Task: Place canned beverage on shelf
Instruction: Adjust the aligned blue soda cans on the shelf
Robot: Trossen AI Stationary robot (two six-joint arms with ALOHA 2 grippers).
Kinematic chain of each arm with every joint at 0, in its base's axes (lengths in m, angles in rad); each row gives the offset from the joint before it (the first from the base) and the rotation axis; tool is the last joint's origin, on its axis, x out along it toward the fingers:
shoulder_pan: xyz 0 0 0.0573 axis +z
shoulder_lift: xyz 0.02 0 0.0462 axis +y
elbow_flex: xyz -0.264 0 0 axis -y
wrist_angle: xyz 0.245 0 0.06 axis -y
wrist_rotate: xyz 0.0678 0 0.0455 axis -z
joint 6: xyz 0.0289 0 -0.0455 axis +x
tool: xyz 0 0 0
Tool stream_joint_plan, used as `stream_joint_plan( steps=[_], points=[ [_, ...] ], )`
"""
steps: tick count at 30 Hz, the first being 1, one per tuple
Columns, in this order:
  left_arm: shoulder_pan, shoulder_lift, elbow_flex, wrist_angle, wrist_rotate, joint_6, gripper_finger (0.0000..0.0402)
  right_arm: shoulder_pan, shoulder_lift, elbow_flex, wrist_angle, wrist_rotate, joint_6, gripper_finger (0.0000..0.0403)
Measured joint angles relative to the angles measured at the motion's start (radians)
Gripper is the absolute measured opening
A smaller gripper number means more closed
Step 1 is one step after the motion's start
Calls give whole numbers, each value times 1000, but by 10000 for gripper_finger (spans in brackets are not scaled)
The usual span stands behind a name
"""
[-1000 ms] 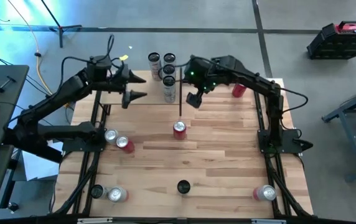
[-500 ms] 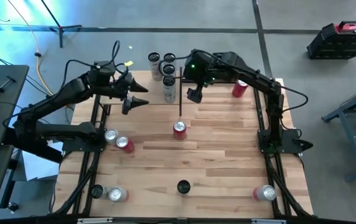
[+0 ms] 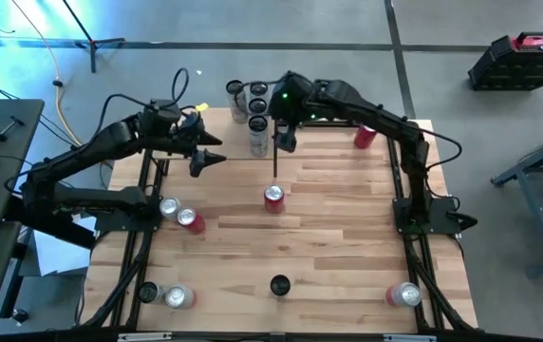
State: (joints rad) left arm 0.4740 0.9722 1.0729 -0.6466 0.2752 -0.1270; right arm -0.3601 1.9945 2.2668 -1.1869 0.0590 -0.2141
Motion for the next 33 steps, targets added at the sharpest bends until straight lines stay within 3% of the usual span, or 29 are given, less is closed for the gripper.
stream_joint_plan(
  steps=[20, 33],
  points=[
    [-19, 0, 0, 0, -53, -11, 290, -7, -5, -44, 114, 5, -16, 362],
    [-15, 81, 0, 88, -81, 86, 290, -9, -5, -44, 109, 95, -42, 362]
  ],
)
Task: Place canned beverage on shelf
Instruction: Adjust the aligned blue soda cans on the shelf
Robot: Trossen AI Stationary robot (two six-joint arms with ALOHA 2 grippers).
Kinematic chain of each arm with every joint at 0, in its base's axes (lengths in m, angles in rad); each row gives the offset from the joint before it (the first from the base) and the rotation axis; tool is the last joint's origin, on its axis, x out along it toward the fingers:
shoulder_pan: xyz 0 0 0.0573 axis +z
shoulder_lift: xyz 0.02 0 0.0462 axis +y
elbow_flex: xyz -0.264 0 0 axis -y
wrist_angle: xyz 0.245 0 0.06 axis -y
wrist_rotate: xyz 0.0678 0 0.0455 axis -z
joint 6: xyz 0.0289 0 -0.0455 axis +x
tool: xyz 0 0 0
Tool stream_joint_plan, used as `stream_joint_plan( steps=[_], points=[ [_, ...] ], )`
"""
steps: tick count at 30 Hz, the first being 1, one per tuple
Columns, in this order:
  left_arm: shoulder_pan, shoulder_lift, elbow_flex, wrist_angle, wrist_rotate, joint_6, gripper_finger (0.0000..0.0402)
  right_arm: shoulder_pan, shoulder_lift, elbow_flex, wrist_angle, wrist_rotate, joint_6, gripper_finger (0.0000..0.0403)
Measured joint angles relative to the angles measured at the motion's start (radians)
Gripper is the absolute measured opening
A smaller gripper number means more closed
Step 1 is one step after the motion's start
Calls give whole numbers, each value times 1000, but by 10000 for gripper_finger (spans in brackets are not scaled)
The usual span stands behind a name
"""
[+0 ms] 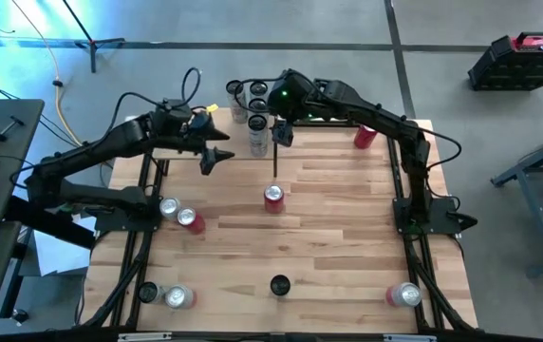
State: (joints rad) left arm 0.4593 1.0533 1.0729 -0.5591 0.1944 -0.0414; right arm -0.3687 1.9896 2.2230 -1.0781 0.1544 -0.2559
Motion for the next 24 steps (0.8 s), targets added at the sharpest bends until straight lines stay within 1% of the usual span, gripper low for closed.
stream_joint_plan(
  steps=[4, 7, 9, 15, 20, 24],
  points=[
    [14, 46, 0, 54, -11, 40, 290, 0, 0, 0, 0, 5, 0, 362],
    [14, 81, 0, 61, -69, 81, 290, 0, 0, 0, 0, 36, 2, 362],
    [14, 99, 0, 74, -85, 102, 290, 0, 0, 0, 0, 40, 1, 362],
    [11, 131, 0, 148, -85, 106, 290, 0, 0, 0, 7, 40, 4, 362],
    [1, 131, 0, 166, -83, 106, 290, 0, -1, 1, 42, 38, 2, 362],
    [-4, 131, 0, 170, -50, 105, 290, 0, -1, 1, 57, 38, -12, 362]
  ],
)
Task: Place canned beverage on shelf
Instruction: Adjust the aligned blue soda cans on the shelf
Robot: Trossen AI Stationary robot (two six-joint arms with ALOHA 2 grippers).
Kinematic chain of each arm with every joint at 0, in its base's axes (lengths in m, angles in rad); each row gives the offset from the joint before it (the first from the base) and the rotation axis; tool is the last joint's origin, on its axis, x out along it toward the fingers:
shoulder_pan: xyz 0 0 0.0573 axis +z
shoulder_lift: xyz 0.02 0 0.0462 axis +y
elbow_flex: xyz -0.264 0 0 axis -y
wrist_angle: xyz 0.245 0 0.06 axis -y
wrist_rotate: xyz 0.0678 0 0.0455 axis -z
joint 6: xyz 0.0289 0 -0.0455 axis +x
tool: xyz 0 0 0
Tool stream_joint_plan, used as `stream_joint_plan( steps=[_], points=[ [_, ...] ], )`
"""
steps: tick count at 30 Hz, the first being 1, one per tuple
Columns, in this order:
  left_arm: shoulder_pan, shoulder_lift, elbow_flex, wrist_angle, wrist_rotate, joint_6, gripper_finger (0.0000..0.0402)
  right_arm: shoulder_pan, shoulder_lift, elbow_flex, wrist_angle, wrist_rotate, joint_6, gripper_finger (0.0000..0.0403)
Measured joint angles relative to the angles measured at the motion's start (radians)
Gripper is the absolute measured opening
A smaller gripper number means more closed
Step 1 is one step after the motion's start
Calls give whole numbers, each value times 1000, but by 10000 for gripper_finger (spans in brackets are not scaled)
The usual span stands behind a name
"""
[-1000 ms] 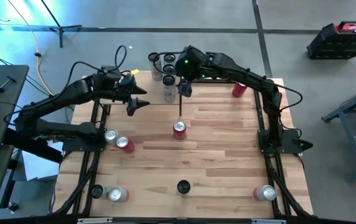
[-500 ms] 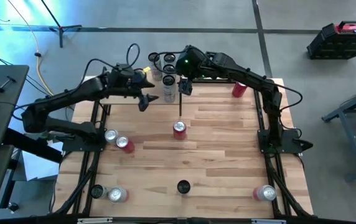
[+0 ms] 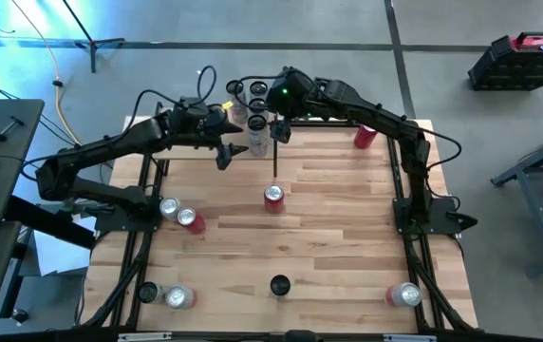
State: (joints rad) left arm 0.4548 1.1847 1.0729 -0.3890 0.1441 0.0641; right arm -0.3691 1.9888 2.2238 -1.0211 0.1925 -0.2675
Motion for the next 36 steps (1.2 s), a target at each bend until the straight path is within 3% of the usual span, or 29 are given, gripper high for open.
stream_joint_plan(
  steps=[4, 11, 19, 36],
  points=[
    [-23, 0, 0, 0, -2, -7, 290, 0, 0, 0, 0, 0, -3, 362],
    [-5, 0, 0, 1, -116, 25, 290, 0, 0, 0, 0, -17, -3, 362],
    [3, 0, 0, 58, -48, 26, 290, 0, 0, 0, 0, -18, 4, 362],
    [-28, 0, 0, 54, -77, 19, 290, 0, 0, 0, 0, -7, 0, 362]
  ],
)
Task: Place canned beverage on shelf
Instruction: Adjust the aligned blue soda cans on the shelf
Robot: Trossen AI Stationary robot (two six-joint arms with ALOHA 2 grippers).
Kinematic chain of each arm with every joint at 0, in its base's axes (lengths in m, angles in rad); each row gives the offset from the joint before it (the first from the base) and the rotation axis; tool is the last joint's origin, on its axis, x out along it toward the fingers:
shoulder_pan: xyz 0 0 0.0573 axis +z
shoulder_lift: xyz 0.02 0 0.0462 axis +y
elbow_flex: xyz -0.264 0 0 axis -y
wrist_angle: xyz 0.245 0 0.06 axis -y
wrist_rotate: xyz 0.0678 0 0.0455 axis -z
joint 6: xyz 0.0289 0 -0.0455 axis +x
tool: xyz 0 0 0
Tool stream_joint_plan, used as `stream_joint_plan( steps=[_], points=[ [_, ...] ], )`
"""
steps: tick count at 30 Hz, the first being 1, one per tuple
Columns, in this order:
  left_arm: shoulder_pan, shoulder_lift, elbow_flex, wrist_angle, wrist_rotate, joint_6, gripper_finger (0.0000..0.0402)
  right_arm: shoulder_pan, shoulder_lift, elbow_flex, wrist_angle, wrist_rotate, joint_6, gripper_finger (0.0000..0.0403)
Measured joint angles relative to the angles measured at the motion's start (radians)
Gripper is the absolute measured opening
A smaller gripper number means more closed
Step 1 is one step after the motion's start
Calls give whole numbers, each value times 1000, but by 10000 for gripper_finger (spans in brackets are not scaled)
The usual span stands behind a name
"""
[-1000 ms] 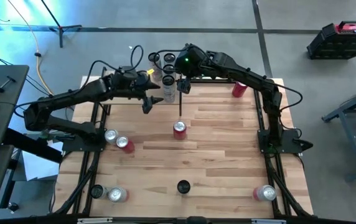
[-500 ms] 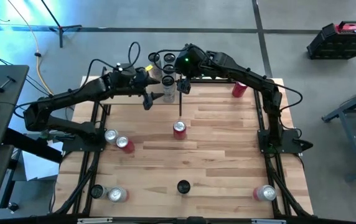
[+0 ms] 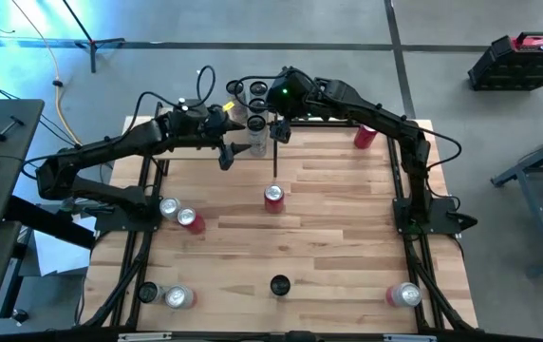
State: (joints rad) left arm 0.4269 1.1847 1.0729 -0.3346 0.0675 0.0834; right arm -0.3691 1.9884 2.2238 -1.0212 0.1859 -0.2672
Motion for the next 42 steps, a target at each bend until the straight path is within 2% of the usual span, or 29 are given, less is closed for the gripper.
stream_joint_plan(
  steps=[5, 12, 26, 36, 42],
  points=[
    [28, 0, 0, 0, -28, 12, 290, 0, -14, 0, -3, 2, -2, 362],
    [30, 32, 0, 27, 15, 20, 290, 0, -17, 2, -2, 2, -3, 362],
    [16, 28, 0, -10, -4, 7, 290, 0, -17, 1, -16, 0, 7, 362],
    [20, 26, 0, -20, -13, -1, 290, 0, -16, 1, -72, -90, 32, 362],
    [20, 26, 0, -19, -14, -3, 290, 0, -16, 1, -57, -90, 45, 362]
  ],
)
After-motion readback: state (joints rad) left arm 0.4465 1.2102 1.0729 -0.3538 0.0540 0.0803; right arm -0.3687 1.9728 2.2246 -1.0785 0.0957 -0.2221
